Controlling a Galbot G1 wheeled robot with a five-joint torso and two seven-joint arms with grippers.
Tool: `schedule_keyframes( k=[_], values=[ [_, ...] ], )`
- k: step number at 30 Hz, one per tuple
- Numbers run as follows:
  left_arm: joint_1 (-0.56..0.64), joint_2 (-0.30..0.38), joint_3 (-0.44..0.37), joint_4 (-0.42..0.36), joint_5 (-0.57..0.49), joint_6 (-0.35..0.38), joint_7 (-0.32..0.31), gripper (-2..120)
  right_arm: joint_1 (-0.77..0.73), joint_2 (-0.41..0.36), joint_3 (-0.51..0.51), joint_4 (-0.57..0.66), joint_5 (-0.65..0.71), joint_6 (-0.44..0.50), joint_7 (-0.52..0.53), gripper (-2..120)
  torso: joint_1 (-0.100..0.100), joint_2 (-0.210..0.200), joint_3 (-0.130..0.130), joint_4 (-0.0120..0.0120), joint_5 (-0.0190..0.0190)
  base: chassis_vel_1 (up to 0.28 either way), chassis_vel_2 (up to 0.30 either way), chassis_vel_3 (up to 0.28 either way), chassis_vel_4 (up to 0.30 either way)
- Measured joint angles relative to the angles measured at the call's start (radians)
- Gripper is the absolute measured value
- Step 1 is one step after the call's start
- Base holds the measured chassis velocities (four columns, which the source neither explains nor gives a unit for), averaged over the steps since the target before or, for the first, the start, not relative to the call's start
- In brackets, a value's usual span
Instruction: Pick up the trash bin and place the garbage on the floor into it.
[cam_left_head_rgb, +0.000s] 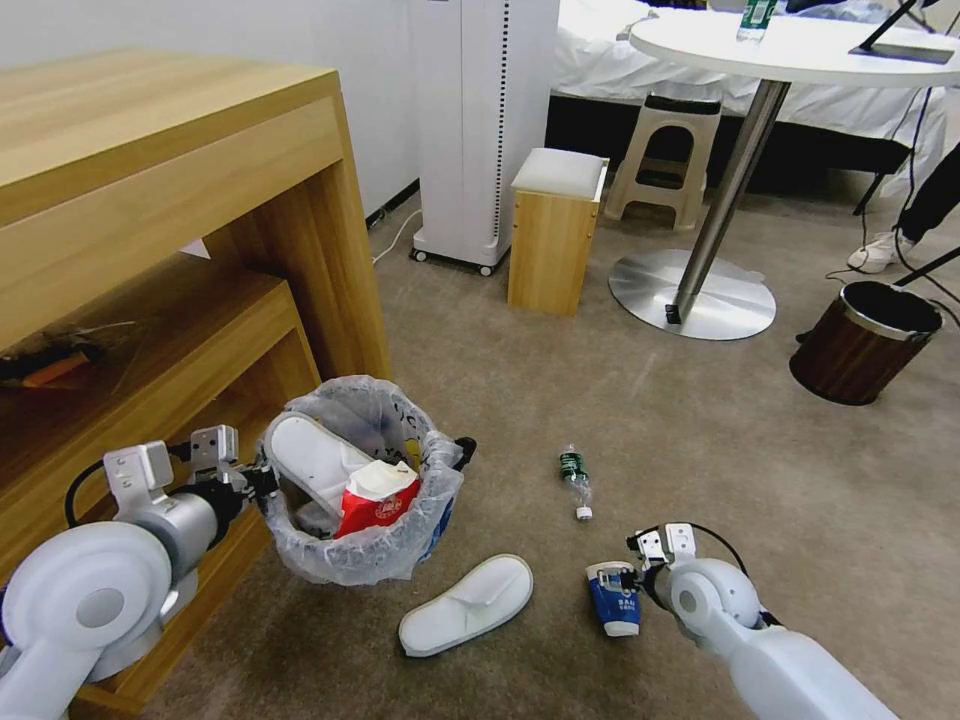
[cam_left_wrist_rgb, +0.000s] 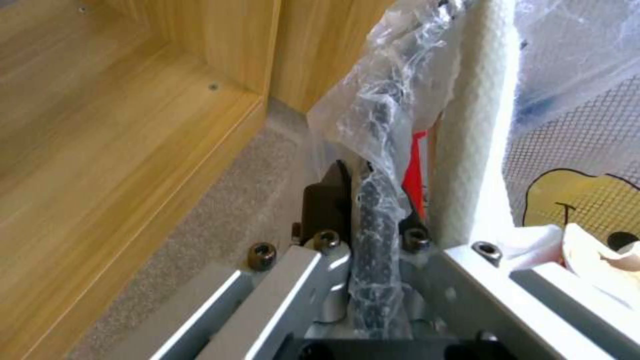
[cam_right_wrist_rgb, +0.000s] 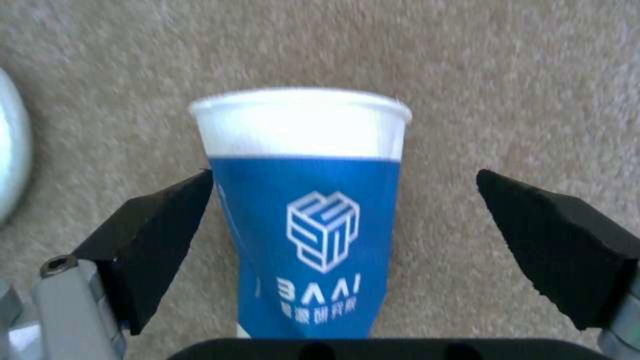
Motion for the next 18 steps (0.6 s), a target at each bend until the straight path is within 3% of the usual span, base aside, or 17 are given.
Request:
schedule_keyframes(
  k=[18],
  values=[
    [0.0, 0.002, -0.005, 0.004, 0.006, -0.002, 0.01, 0, 0.02, 0.037, -0.049, -0.076, -0.042, 0.002, -0.044, 100, 0.0, 0.0, 0.0, 0.0, 0.0, 0.0, 0.0, 0.0, 0.0]
  ],
)
